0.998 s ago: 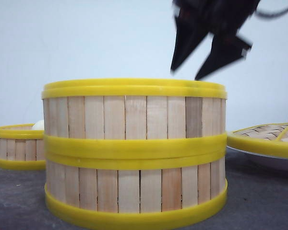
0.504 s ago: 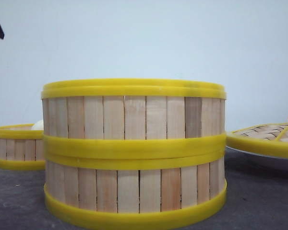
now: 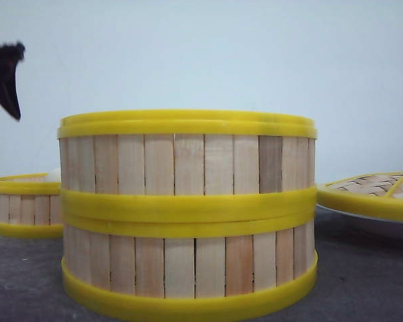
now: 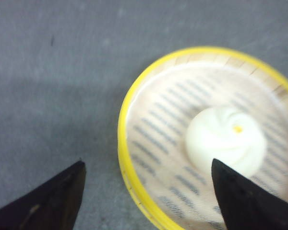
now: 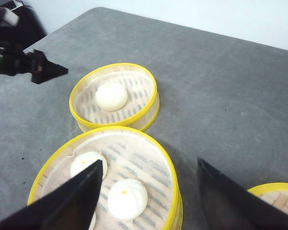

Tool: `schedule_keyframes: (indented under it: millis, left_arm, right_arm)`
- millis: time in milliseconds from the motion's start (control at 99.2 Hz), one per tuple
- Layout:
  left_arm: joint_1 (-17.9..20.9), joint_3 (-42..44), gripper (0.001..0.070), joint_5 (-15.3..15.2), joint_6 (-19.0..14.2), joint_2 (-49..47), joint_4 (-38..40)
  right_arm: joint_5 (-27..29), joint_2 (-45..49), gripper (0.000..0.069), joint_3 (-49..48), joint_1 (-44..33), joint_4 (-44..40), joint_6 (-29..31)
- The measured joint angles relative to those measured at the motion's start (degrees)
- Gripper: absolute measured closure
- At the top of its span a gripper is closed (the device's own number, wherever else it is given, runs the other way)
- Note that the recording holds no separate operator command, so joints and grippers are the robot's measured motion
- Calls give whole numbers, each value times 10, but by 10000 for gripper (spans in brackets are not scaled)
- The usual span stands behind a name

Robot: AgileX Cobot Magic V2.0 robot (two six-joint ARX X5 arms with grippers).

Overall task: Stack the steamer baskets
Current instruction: 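Grasp the rim of the bun-filled basket beside the stack with the left gripper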

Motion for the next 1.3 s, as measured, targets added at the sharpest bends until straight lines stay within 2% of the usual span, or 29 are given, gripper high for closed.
schedule_keyframes:
  millis: [373, 585, 1029, 1170, 1301]
  left_arm:
    - [10, 0, 203, 0, -6, 85, 1]
    - [10, 2, 306, 0, -8, 98, 7]
    - [10, 2, 333, 0, -26, 137, 7]
    - [9, 4, 402, 4, -35, 144, 9]
    - [7, 4, 574, 8, -40, 145, 13]
  right_arm:
    - [0, 0, 308, 0, 0, -5, 0]
    - [0, 0, 308, 0, 0, -5, 0]
    - [0, 0, 308, 0, 0, 0, 0]
    - [0, 0, 308, 0, 0, 0, -2]
    - [0, 0, 308, 0, 0, 1, -5]
